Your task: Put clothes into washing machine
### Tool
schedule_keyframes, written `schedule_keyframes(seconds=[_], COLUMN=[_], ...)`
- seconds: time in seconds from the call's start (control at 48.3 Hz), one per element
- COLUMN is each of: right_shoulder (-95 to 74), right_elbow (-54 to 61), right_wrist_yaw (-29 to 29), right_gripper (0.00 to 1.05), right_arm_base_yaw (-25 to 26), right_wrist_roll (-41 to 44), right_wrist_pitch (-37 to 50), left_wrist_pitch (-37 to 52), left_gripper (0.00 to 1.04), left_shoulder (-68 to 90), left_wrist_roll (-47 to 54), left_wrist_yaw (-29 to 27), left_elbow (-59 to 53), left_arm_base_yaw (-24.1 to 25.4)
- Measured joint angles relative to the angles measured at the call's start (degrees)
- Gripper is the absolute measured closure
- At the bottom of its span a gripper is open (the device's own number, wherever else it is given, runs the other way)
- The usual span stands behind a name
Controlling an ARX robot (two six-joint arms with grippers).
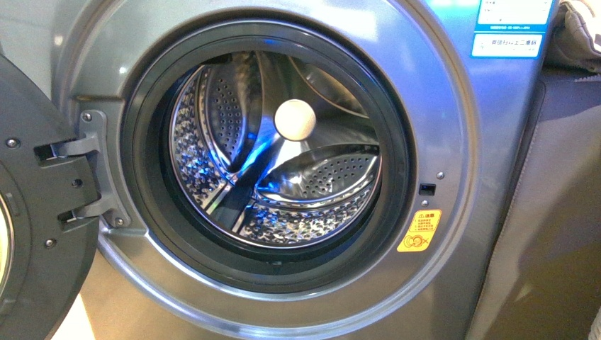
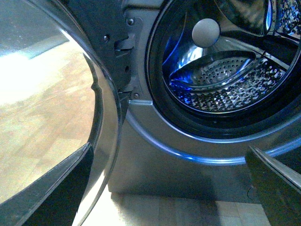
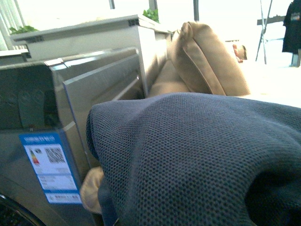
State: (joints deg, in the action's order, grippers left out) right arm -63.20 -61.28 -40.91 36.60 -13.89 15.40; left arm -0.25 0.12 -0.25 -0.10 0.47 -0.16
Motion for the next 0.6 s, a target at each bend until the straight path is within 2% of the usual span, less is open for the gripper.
schedule_keyframes(seconds=[0.166, 0.29, 0.393, 0.601], right_shoulder=[-1.3, -3.4, -6.8, -13.4], right_elbow=[-11.9, -25.0, -35.6, -45.6], right_wrist_yaw=[3.7, 8.2, 14.4, 20.5], right_gripper=[0.95, 0.95, 0.95, 0.96], right_arm_base_yaw=[-7.4, -17.7, -29.1, -42.4], right_wrist_roll=[1.3, 5.1, 9.7, 13.7], right_wrist_pitch=[-6.1, -13.9, -20.4, -25.6], left_wrist_pitch=[0.0, 0.0, 0.0, 0.0], left_gripper=[0.06, 0.06, 0.06, 0.06], left_shoulder=[0.0, 0.0, 0.0, 0.0], left_wrist_roll=[0.0, 0.0, 0.0, 0.0], left_wrist_yaw=[0.0, 0.0, 0.0, 0.0], left_elbow=[0.0, 0.0, 0.0, 0.0], left_arm_base_yaw=[0.0, 0.0, 0.0, 0.0])
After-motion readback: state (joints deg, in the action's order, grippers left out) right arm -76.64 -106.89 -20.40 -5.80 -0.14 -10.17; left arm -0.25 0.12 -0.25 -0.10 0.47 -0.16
